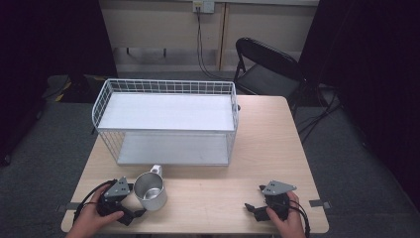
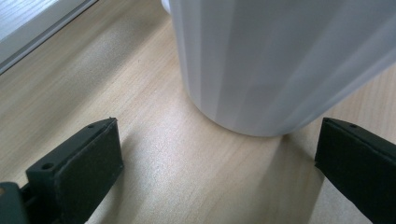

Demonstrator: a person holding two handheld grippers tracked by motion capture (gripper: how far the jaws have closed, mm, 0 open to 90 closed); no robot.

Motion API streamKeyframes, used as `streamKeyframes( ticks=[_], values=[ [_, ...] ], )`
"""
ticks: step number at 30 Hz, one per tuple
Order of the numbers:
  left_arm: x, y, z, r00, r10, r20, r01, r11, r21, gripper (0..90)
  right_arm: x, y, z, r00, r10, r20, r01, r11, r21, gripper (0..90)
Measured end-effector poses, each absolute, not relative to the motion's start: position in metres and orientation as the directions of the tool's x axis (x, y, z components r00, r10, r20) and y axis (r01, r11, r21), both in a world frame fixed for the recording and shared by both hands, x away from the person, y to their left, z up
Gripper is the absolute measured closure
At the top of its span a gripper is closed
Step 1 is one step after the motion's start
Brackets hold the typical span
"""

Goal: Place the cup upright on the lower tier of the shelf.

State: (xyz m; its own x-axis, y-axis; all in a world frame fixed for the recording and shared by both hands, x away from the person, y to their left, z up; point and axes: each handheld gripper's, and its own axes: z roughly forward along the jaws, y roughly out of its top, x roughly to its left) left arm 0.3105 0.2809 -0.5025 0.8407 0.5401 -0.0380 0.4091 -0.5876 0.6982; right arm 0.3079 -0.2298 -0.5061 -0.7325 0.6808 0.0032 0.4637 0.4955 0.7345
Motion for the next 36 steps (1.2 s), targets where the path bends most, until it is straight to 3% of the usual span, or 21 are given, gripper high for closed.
streamKeyframes(
  ticks=[5,9,36],
  values=[
    [0.310,0.284,-0.500,0.839,0.541,-0.057,0.422,-0.580,0.697,4.2,0.308,-0.230,-0.506,-0.735,0.678,0.005,0.463,0.497,0.734,13.4],
    [0.309,0.287,-0.494,0.846,0.525,-0.091,0.432,-0.575,0.695,17.2,0.308,-0.230,-0.506,-0.736,0.677,0.005,0.463,0.498,0.734,13.4],
    [0.303,0.307,-0.440,0.809,0.580,-0.098,0.441,-0.489,0.753,16.2,0.308,-0.230,-0.506,-0.738,0.675,0.004,0.462,0.499,0.733,13.4]
  ],
)
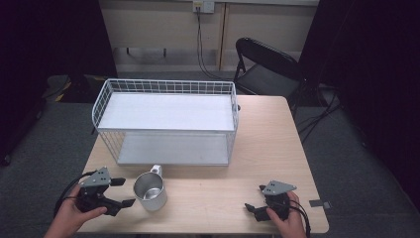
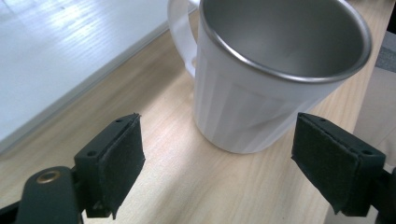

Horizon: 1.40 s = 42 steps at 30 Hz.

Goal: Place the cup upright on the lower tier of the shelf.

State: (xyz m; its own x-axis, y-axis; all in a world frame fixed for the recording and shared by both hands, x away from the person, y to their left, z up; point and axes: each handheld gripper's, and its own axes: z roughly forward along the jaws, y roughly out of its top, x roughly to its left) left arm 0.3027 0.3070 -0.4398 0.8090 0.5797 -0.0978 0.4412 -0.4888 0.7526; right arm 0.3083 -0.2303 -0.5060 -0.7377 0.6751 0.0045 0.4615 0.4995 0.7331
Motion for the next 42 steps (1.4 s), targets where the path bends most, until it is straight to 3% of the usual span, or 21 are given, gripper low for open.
streamKeyframes(
  ticks=[27,42],
  values=[
    [0.312,0.295,-0.400,0.817,0.567,-0.107,0.413,-0.445,0.795,16.3,0.308,-0.230,-0.506,-0.738,0.675,0.004,0.461,0.499,0.733,13.4],
    [0.329,0.283,-0.405,0.795,0.596,-0.116,0.433,-0.423,0.796,15.7,0.308,-0.230,-0.506,-0.738,0.675,0.005,0.461,0.499,0.734,13.4]
  ],
)
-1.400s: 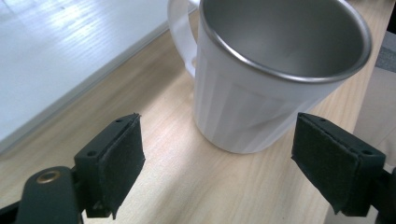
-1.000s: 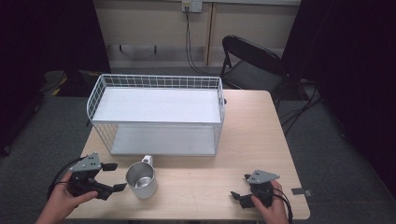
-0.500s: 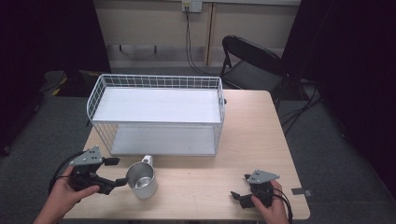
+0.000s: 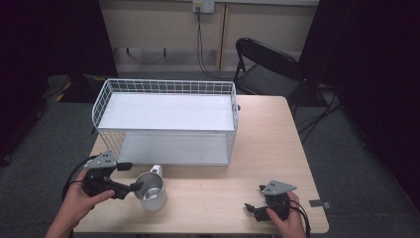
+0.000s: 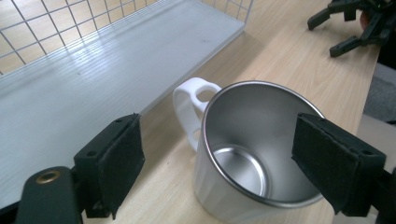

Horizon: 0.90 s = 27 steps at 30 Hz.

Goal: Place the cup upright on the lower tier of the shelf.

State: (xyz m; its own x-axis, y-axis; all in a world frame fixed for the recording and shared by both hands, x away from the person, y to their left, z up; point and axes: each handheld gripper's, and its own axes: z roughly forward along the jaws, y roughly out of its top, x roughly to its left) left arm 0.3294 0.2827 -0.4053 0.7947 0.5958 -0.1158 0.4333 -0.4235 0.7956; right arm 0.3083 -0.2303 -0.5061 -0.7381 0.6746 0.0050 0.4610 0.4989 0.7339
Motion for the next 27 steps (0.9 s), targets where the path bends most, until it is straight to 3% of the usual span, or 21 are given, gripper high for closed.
streamKeyframes(
  ticks=[9,21,27],
  values=[
    [0.333,0.274,-0.414,0.800,0.588,-0.119,0.434,-0.431,0.791,17.2,0.308,-0.230,-0.506,-0.738,0.675,0.005,0.461,0.499,0.734,13.4],
    [0.334,0.264,-0.427,0.809,0.582,-0.084,0.400,-0.440,0.804,36.9,0.308,-0.230,-0.506,-0.738,0.674,0.006,0.461,0.499,0.734,13.3],
    [0.333,0.262,-0.429,0.821,0.566,-0.070,0.383,-0.457,0.803,39.3,0.308,-0.230,-0.506,-0.740,0.673,0.006,0.461,0.499,0.734,13.2]
  ],
)
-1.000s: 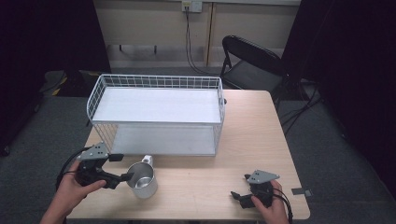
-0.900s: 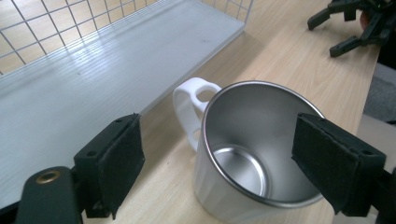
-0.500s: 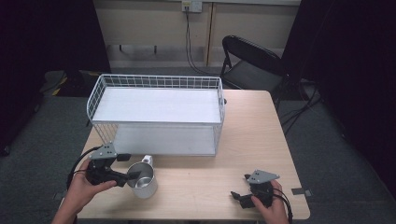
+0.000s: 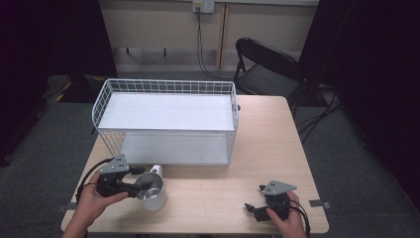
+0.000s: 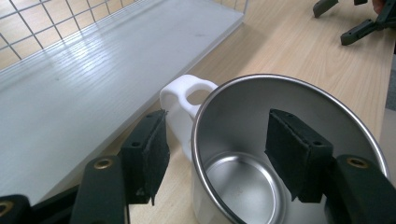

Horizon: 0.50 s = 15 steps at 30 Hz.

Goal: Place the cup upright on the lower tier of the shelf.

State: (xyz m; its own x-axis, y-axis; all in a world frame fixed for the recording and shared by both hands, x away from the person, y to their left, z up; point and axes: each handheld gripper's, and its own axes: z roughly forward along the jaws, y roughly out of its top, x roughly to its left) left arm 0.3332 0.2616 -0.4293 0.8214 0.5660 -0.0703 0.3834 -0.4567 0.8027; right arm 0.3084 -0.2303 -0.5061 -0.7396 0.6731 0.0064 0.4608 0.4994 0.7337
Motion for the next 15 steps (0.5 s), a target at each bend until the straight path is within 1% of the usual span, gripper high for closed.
streamKeyframes(
  ticks=[8,12,15],
  values=[
    [0.3326,0.2588,-0.4325,0.834,0.549,-0.062,0.375,-0.480,0.793,41.4,0.3084,-0.2304,-0.5060,-0.740,0.673,0.007,0.461,0.500,0.734,13.2],
    [0.3342,0.2591,-0.4344,0.819,0.566,-0.096,0.410,-0.459,0.788,43.6,0.3085,-0.2304,-0.5060,-0.740,0.672,0.006,0.460,0.500,0.734,13.2],
    [0.3348,0.2585,-0.4357,0.814,0.572,-0.096,0.421,-0.470,0.776,45.3,0.3085,-0.2304,-0.5061,-0.741,0.672,0.007,0.460,0.500,0.734,13.2]
  ],
)
